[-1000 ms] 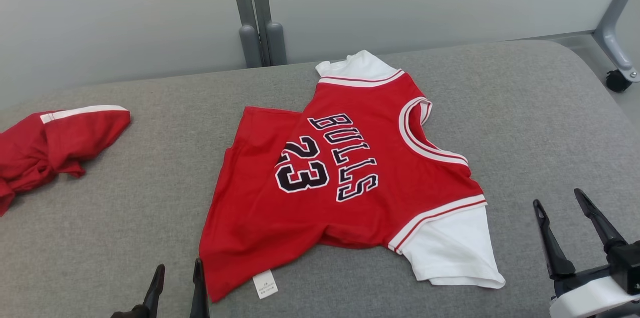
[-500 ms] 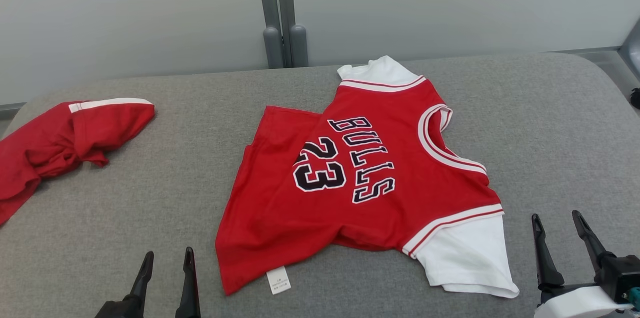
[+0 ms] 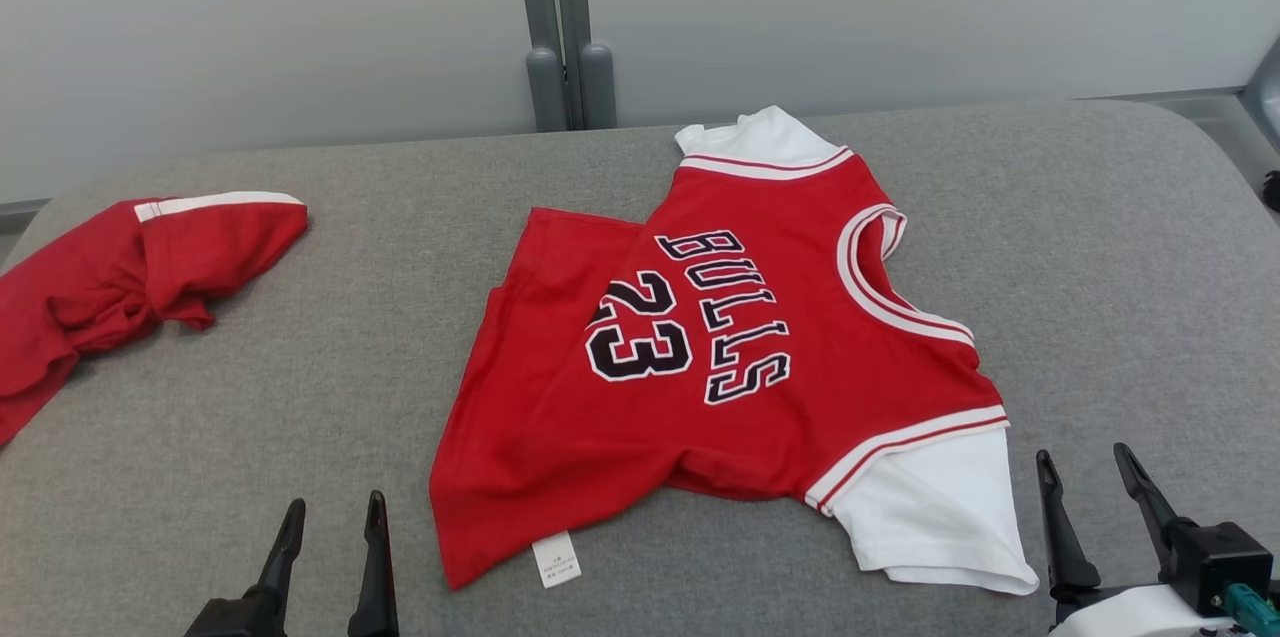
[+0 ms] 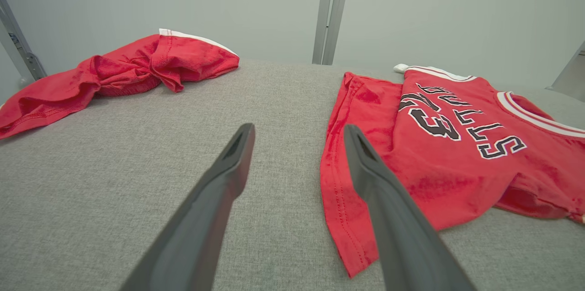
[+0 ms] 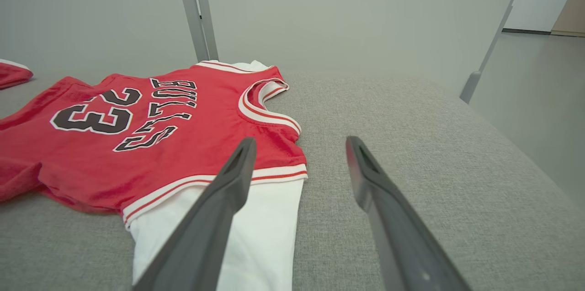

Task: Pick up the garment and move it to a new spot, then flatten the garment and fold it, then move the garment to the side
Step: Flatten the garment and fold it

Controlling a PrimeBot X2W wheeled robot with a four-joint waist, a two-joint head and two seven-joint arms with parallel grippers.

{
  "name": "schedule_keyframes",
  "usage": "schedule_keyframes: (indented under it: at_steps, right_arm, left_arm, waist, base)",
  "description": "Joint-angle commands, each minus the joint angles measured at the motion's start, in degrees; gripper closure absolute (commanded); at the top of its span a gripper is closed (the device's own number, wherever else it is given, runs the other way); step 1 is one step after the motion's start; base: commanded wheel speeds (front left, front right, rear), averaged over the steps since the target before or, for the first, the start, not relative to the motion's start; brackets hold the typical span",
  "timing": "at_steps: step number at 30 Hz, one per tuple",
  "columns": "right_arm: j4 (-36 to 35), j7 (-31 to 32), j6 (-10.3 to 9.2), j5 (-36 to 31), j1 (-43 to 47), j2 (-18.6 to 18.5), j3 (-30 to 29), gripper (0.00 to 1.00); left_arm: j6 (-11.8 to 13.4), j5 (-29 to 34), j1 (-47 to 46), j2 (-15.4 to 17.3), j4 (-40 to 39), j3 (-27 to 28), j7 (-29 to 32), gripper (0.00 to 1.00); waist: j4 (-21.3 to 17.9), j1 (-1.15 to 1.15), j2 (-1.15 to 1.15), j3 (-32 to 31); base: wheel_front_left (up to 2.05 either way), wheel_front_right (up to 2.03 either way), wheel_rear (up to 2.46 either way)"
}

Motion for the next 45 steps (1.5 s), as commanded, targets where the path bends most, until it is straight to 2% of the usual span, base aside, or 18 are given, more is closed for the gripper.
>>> schedule_keyframes:
  at_steps: [1,13,15,19,24,33,45]
  right_arm:
    - [0.26,-0.20,-0.06,-0.23,-0.33,0.11,0.22,0.00]
    - [1.89,-0.19,-0.06,0.35,-0.48,0.86,1.44,0.00]
    - [3.35,-0.19,-0.06,2.51,-0.71,1.58,0.13,0.00]
    - [7.27,-0.19,-0.04,5.12,-1.67,1.10,3.09,0.00]
    - [11.20,6.35,-0.06,5.23,-4.49,-2.94,7.41,0.00]
    - [13.12,19.26,-0.05,4.50,-7.62,-2.31,9.57,0.00]
    - [14.02,22.15,-0.05,2.40,-8.95,-1.02,8.23,0.00]
  left_arm:
    - [-0.14,-0.22,-0.91,0.19,0.13,0.23,0.02,0.00]
    - [0.48,-0.96,-1.00,0.19,0.00,-0.08,0.02,0.00]
    - [0.61,-0.87,-1.01,0.19,-0.05,-0.16,0.02,0.00]
    - [0.52,-1.46,-1.00,0.19,0.45,-1.79,0.02,0.00]
    - [-0.85,-0.33,-2.57,0.49,7.04,-5.67,1.13,0.00]
    - [-1.82,-1.21,-7.54,0.58,14.71,-9.77,6.65,0.00]
    - [-1.64,-2.48,-11.20,0.57,20.57,-11.24,7.66,0.00]
  waist:
    - [-0.01,0.00,0.00,0.04]
    - [-0.21,0.00,0.00,0.03]
    - [-0.35,0.00,0.00,-0.05]
    - [-0.72,0.00,0.00,-0.18]
    - [-1.58,0.00,0.00,-0.36]
    - [-2.33,0.00,0.00,1.13]
    - [-2.49,0.00,0.00,5.10]
  base:
    - [0.00,0.00,0.00]
    - [0.00,0.00,0.00]
    - [0.00,0.00,0.00]
    - [0.00,0.00,0.00]
    - [0.00,0.00,0.00]
    - [0.00,0.00,0.00]
    - [0.00,0.00,0.00]
